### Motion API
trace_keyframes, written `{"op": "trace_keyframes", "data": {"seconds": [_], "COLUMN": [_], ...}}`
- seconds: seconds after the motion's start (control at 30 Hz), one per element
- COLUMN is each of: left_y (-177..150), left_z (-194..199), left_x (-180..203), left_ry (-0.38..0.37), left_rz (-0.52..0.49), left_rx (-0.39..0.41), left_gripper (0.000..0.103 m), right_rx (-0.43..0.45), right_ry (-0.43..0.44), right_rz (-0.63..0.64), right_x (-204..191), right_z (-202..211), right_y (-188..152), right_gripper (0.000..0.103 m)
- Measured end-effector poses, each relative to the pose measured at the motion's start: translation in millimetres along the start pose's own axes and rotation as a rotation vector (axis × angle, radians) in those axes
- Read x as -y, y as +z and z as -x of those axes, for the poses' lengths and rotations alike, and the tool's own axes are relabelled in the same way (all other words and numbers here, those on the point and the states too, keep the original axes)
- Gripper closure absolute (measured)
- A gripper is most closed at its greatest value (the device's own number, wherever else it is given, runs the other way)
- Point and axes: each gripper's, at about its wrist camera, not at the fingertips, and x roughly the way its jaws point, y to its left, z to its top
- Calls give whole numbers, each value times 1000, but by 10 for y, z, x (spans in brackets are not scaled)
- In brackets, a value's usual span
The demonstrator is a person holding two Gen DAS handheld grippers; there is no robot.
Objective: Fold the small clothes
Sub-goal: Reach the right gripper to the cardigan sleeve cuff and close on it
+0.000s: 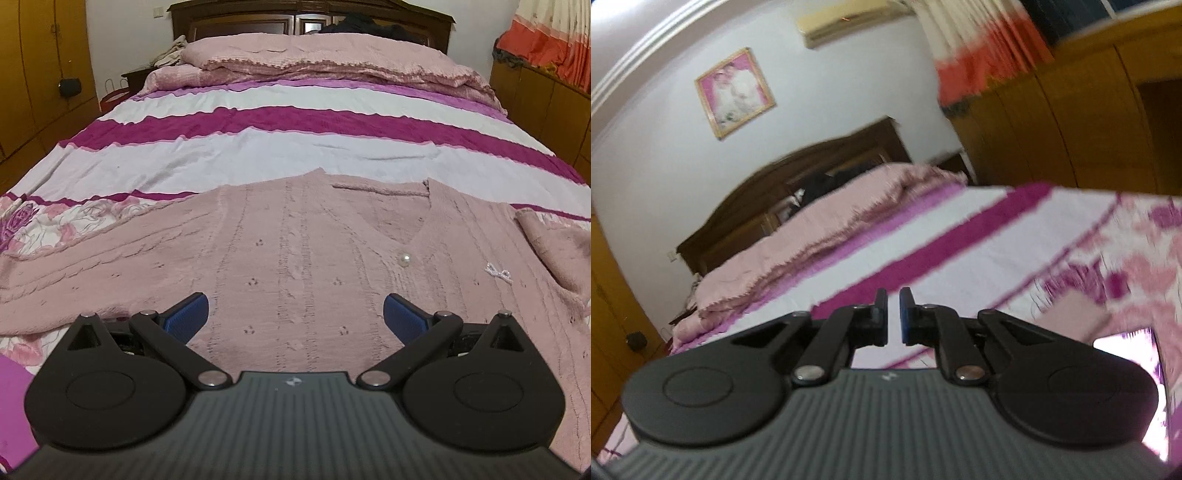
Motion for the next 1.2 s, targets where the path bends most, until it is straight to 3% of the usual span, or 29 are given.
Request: {"op": "trace_keyframes", "data": {"seconds": [0.17,0.3,0.33,0.37,0.43,0.47,0.83,1.1,1.2], "left_y": [-18,-44,-51,-58,-74,-74,-99,-93,-81], "left_z": [70,71,69,67,57,43,-109,-137,-146], "left_x": [-96,-154,-169,-184,-203,-204,-61,-58,-56], "left_ry": [-8,0,1,2,7,10,19,52,66], "left_rz": [22,32,37,40,45,46,10,9,5], "left_rx": [6,-5,-7,-10,-12,-15,-45,-54,-58], "left_gripper": [0,0,0,0,0,0,0,0,0], "right_rx": [-109,-189,-208,-225,-234,-228,-303,-246,-239], "right_ry": [28,-46,-66,-87,-108,-116,-115,-106,-71], "right_rz": [1,4,-7,-22,-55,-77,-203,-364,-344], "right_x": [-151,-112,-69,-12,74,137,662,988,994], "right_z": [-86,-203,-229,-254,-222,-197,-380,-728,-799], "right_y": [11,-195,-251,-303,-412,-469,-796,-840,-777], "right_gripper": [91,90,85,78,29,24,24,26,78]}}
